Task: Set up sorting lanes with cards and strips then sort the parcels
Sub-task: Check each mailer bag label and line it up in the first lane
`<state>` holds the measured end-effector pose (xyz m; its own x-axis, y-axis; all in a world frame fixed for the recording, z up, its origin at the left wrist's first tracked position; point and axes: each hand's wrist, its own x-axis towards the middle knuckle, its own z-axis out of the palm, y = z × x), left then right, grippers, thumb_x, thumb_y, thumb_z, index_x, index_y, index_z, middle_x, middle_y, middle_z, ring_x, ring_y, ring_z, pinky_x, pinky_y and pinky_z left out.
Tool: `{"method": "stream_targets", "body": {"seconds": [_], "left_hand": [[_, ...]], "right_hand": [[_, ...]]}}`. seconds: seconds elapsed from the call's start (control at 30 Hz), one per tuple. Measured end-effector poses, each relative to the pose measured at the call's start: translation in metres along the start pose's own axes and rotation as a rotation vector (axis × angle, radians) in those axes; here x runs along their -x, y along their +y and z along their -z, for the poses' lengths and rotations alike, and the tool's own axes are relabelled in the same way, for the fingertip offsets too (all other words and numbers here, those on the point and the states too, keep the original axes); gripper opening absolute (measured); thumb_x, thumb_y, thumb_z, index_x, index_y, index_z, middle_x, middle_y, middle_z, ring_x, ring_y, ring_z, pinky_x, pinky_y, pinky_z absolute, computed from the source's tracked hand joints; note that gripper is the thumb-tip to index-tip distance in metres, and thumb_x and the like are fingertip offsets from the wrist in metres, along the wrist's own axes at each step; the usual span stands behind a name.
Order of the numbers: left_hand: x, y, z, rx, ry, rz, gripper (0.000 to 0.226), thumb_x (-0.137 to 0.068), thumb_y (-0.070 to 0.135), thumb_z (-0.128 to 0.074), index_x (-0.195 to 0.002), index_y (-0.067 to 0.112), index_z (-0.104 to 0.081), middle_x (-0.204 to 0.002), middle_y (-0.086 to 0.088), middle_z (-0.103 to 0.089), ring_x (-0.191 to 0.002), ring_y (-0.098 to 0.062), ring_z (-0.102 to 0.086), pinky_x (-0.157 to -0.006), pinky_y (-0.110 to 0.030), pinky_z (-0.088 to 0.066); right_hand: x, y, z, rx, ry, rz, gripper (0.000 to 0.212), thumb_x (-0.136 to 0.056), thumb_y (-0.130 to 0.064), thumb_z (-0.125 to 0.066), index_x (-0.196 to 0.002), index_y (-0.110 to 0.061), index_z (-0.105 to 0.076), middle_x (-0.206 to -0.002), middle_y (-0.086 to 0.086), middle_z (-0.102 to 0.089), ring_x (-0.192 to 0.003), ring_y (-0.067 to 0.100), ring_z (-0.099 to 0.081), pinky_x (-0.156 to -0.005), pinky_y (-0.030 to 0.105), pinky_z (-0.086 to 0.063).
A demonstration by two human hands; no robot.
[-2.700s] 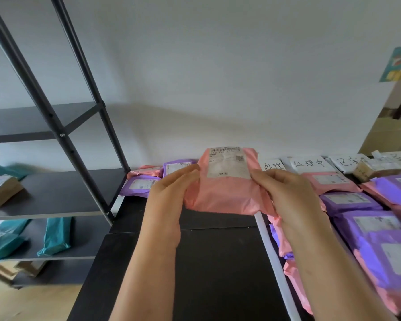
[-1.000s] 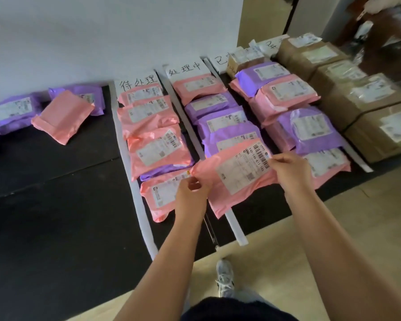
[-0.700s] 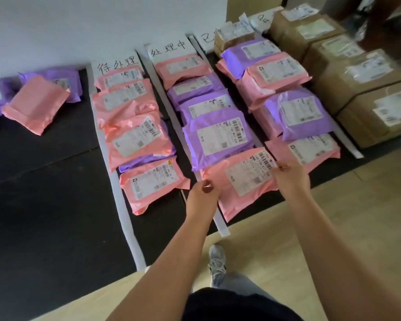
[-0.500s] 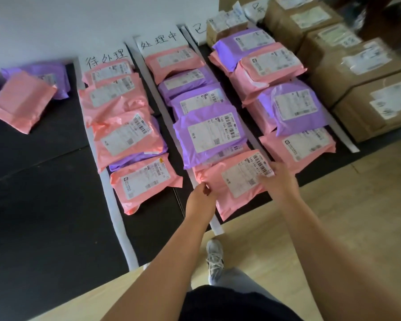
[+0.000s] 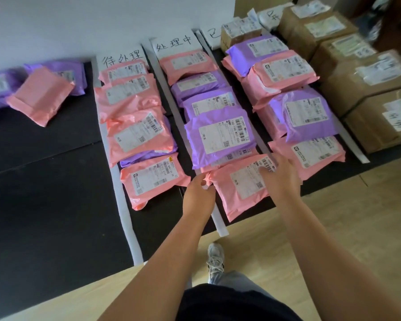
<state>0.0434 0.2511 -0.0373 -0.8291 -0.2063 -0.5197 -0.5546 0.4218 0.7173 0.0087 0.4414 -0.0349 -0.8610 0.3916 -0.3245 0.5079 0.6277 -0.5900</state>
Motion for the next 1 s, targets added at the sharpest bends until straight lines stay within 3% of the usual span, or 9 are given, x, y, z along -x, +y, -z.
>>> {"method": "stream_targets", "body": {"seconds": [0.1,0.17,0.27,0.47,0.6,0.7,0.8,0.9,1.0], "left_hand": [[0.002,0.004,0.023,0.027,0.074,-0.028,0.042,-0.098,0.018,-0.053,-0.140,0.025,-0.051,-0.131,0.004,-0.060,-0.081,0.000,-0.053,-0.058,-0.015,-0.037],[0.003,0.003,0.044,0.064,0.131,-0.024,0.045,-0.099,0.018,-0.053,-0.142,0.026,-0.048,-0.136,0.002,-0.056,-0.087,-0.007,-0.060,-0.056,-0.015,-0.041],[0.003,-0.006,0.080,0.078,0.214,0.001,0.037,-0.101,0.021,-0.052,-0.137,0.029,-0.053,-0.132,0.004,-0.058,-0.076,-0.002,-0.057,-0.053,-0.012,-0.039],[-0.001,-0.041,0.160,0.107,0.362,0.032,0.028,-0.101,0.027,-0.052,-0.127,0.031,-0.061,-0.112,0.013,-0.063,-0.077,0.001,-0.059,-0.054,-0.017,-0.049],[-0.004,-0.065,0.226,0.093,0.455,0.016,0.028,-0.099,0.026,-0.056,-0.127,0.029,-0.062,-0.105,0.016,-0.066,-0.068,0.008,-0.052,-0.050,-0.007,-0.036],[-0.008,-0.084,0.283,0.061,0.475,0.006,0.033,-0.100,0.024,-0.055,-0.133,0.027,-0.059,-0.119,0.010,-0.066,-0.082,0.002,-0.055,-0.066,-0.012,-0.046],[-0.013,-0.106,0.342,0.050,0.461,-0.017,0.034,-0.102,0.024,-0.052,-0.135,0.027,-0.057,-0.125,0.006,-0.064,-0.093,-0.005,-0.058,-0.072,-0.020,-0.051],[-0.024,-0.126,0.393,0.041,0.461,-0.037,0.033,-0.102,0.023,-0.050,-0.134,0.025,-0.059,-0.125,0.005,-0.065,-0.101,-0.011,-0.062,-0.080,-0.027,-0.055],[-0.041,-0.141,0.435,0.010,0.441,-0.057,0.035,-0.101,0.021,-0.052,-0.134,0.026,-0.058,-0.123,0.006,-0.066,-0.091,-0.006,-0.060,-0.067,-0.018,-0.047]], "right_hand": [[0.007,-0.028,-0.002,-0.028,-0.021,0.094,0.042,-0.094,-0.025,-0.062,-0.135,-0.024,-0.054,-0.131,0.005,-0.056,-0.109,0.028,-0.062,-0.092,0.052,-0.053],[0.015,-0.051,-0.010,-0.116,-0.059,0.157,0.030,-0.094,-0.028,-0.062,-0.124,-0.022,-0.064,-0.120,0.001,-0.064,-0.101,0.023,-0.064,-0.087,0.045,-0.054],[0.030,-0.087,-0.028,-0.204,-0.155,0.217,0.023,-0.093,-0.036,-0.063,-0.109,-0.020,-0.070,-0.107,-0.004,-0.069,-0.093,0.014,-0.065,-0.077,0.032,-0.051],[0.070,-0.158,-0.081,-0.200,-0.327,0.323,0.022,-0.092,-0.036,-0.066,-0.094,-0.015,-0.072,-0.091,0.000,-0.072,-0.085,0.016,-0.066,-0.074,0.032,-0.050],[0.101,-0.207,-0.121,-0.169,-0.401,0.369,0.014,-0.093,-0.035,-0.065,-0.081,-0.026,-0.064,-0.077,-0.005,-0.067,-0.070,0.011,-0.068,-0.055,0.021,-0.046],[0.129,-0.245,-0.156,-0.137,-0.404,0.410,0.015,-0.096,-0.037,-0.061,-0.084,-0.028,-0.062,-0.082,-0.004,-0.067,-0.070,0.009,-0.066,-0.059,0.020,-0.044],[0.158,-0.284,-0.196,-0.119,-0.386,0.448,0.012,-0.096,-0.031,-0.061,-0.084,-0.029,-0.063,-0.084,-0.010,-0.065,-0.079,0.006,-0.061,-0.063,0.019,-0.040],[0.179,-0.318,-0.232,-0.082,-0.385,0.479,0.010,-0.096,-0.028,-0.061,-0.103,-0.024,-0.067,-0.095,-0.010,-0.065,-0.090,0.009,-0.060,-0.071,0.018,-0.040],[0.195,-0.348,-0.261,-0.056,-0.374,0.448,0.021,-0.097,-0.026,-0.062,-0.117,-0.019,-0.066,-0.110,-0.004,-0.066,-0.097,0.010,-0.058,-0.083,0.023,-0.040]]}}
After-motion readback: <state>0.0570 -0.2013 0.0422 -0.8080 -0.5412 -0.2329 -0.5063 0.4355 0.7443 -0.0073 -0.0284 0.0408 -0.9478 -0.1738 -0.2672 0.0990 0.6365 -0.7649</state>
